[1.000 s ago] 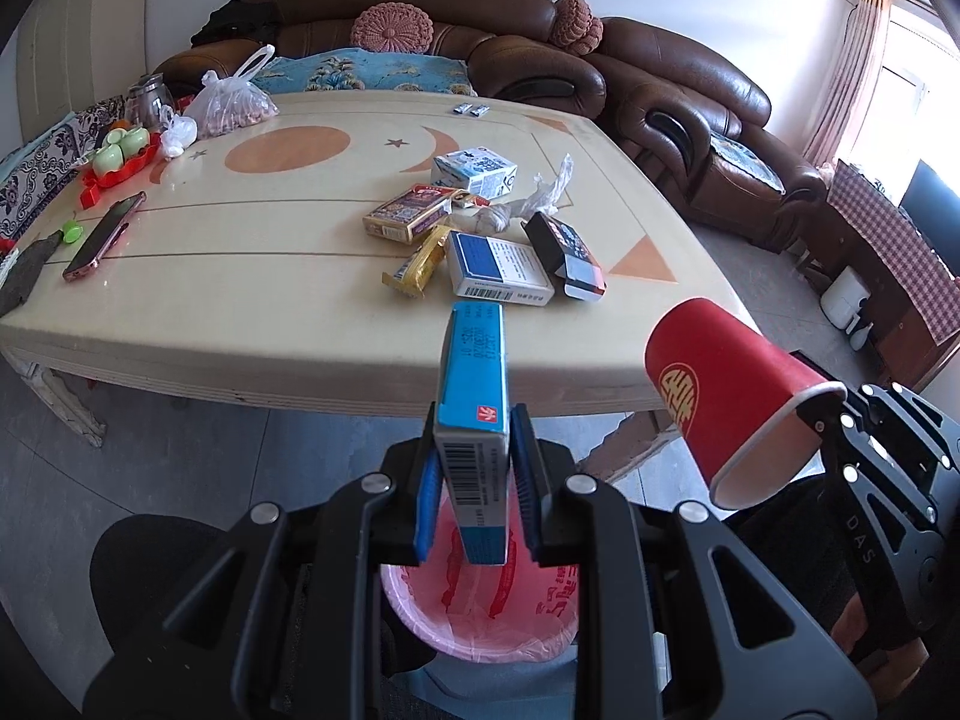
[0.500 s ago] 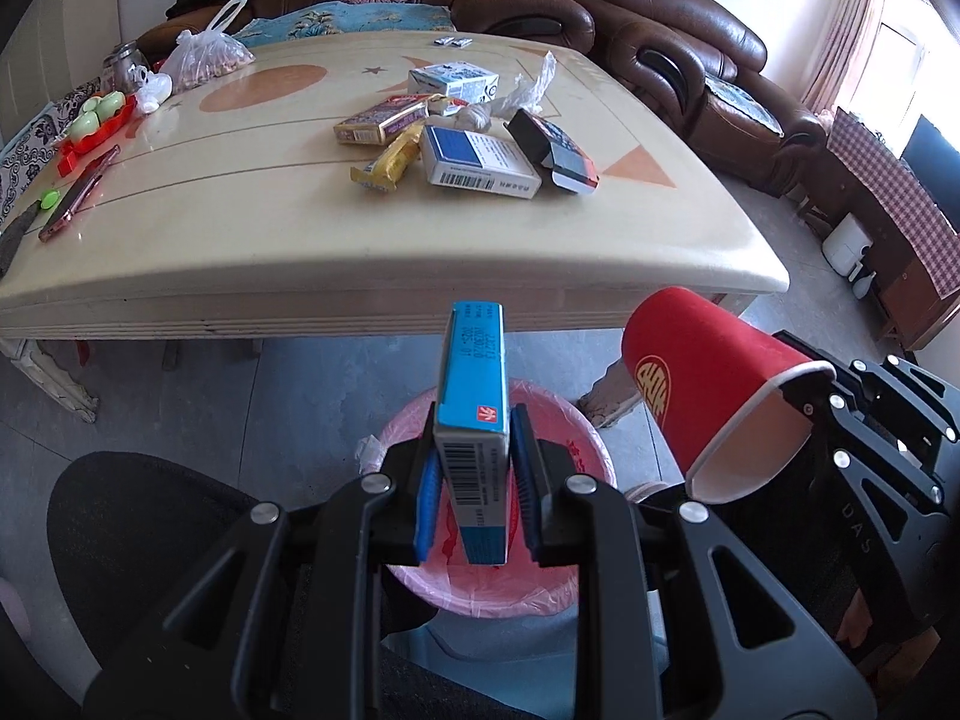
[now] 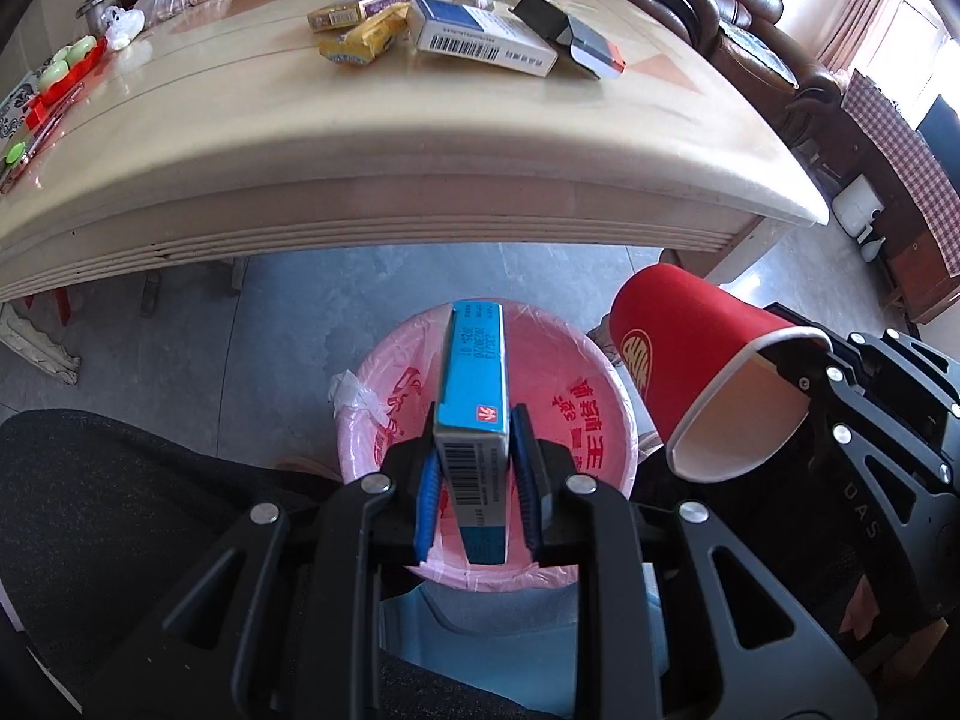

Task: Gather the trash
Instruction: 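Carry the blue-white box and red cup with both tools over the pink bin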

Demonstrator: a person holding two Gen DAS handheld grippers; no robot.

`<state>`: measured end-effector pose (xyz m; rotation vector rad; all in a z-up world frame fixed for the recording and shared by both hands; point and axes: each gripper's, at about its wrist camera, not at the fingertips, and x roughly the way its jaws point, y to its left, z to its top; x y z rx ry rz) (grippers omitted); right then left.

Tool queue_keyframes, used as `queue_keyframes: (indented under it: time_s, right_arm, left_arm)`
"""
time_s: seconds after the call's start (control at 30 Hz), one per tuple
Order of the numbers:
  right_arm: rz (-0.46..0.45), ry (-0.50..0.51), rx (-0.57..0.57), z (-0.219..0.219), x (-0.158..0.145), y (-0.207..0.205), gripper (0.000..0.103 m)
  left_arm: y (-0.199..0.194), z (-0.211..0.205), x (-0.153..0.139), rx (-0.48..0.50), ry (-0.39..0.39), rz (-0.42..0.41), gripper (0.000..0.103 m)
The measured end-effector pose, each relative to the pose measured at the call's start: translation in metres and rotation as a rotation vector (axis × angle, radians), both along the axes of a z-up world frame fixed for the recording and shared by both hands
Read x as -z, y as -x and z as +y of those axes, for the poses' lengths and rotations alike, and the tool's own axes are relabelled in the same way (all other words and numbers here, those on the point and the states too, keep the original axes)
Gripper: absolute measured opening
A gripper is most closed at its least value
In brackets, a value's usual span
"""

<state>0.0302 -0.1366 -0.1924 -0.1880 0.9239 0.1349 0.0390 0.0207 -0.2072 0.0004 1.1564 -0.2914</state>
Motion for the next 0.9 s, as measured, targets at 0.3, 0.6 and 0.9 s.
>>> queue_keyframes:
  time_s: [0.3, 0.6, 0.9]
  right_arm:
    - [0.081, 0.001, 0.012, -0.005, 0.035, -0.021, 0.007]
    - [0.184, -0.011, 0.007, -0.005, 0.075, -0.044, 0.007]
    - [0.298, -0.035, -0.001, -0.004, 0.111, -0.058, 0.007]
  left_arm:
    - [-0.019, -0.007, 0.035, 0.008, -0.029, 0.079, 0.022]
    - [-0.038, -0.007, 0.076, -0.002, -0.036, 0.182, 0.022]
    - [-0.053, -0.009, 0.11, -0.01, -0.046, 0.287, 0.022]
